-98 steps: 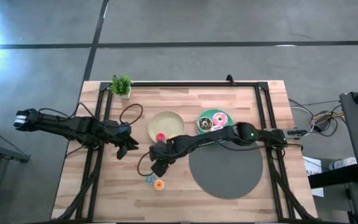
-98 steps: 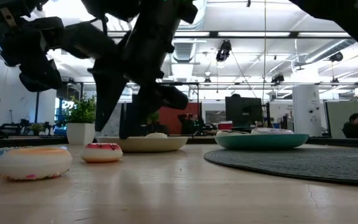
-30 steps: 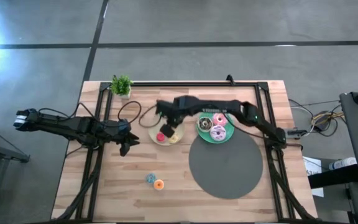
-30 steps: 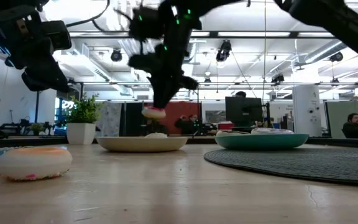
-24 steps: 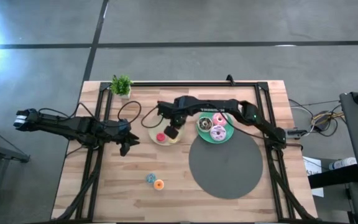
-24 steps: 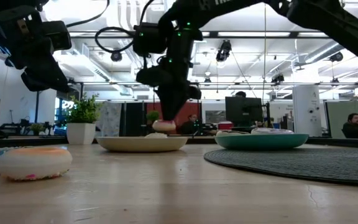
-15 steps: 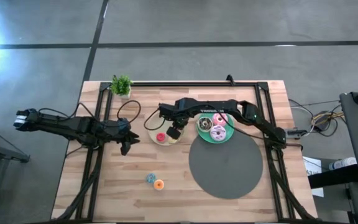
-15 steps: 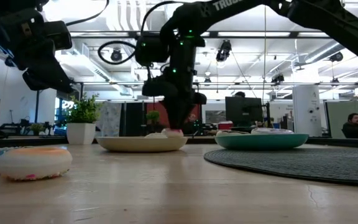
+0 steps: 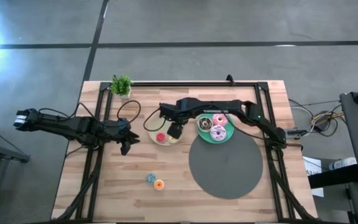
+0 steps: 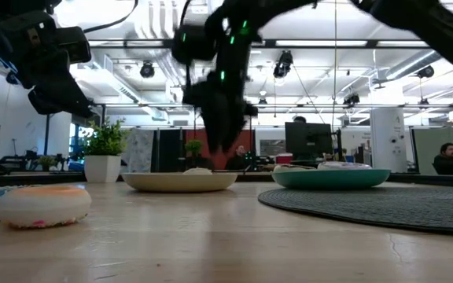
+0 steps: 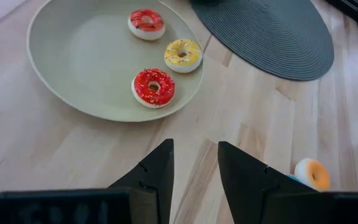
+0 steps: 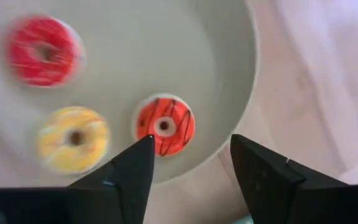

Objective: Pick & Place donuts
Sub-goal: Put the small blue donut on the white plate

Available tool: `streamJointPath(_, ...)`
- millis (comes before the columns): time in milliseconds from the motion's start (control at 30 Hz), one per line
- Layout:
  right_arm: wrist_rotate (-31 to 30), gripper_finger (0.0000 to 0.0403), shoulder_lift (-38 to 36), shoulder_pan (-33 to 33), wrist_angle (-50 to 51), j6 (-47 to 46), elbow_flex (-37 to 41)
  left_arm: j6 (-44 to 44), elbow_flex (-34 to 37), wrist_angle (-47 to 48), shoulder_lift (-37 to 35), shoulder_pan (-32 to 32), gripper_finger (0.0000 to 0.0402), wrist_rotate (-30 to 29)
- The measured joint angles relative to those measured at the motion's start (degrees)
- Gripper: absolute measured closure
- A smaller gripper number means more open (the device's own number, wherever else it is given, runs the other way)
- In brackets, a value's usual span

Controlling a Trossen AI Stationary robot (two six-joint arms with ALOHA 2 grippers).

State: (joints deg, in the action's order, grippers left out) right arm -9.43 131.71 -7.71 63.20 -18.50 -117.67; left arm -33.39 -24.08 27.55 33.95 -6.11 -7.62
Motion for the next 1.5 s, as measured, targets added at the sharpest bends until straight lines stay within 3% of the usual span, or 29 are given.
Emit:
streamJointPath(100,0.35,0.0193,-3.70,2.03,-1.11,4.42,-0.01,0.02,0.00,0.02,0.00,0.00,0.0303,0.01)
streamJointPath(333,10.77,0.0200,-5.76,12.89,-5.06,23.01,1.50,0.31,0.00,0.02,0.02,0.00,0.0303,0.13)
streamJointPath(500,10.95,0.0211,-2.76,20.40,-7.61,34.60,1.51,0.24,0.00,-0.05,0.27,-0.01,0.0303,0.57)
streamJointPath(633,10.76,0.0219,-0.60,24.03,-11.35,36.17,1.42,0.22,0.00,-0.04,0.31,-0.08,0.0303,2.11)
streamJointPath(733,9.09,0.0225,0.27,24.76,-14.43,30.08,1.42,0.39,0.00,-0.08,0.39,-1.15,0.0303,4.21)
streamJointPath(900,9.40,0.0232,0.41,23.70,-16.51,7.66,1.44,-1.69,0.02,-0.89,3.10,-5.66,0.0303,5.09)
streamJointPath(1000,8.35,0.0232,0.41,23.15,-16.45,4.09,1.47,-4.97,1.55,-8.81,6.76,-9.37,0.0303,4.22)
streamJointPath(1133,2.97,0.0232,-0.71,24.82,-13.10,1.38,1.33,-8.67,3.27,-19.16,14.07,-15.27,0.0303,0.27)
streamJointPath(1267,-4.41,0.0232,-3.66,28.36,-6.02,-6.37,2.01,-12.87,2.24,-18.71,22.09,-19.09,0.0303,-2.52)
streamJointPath(1500,-16.61,0.0232,-11.34,33.79,5.73,-32.53,9.64,-14.09,-3.36,-18.51,32.17,-21.68,0.0303,-0.85)
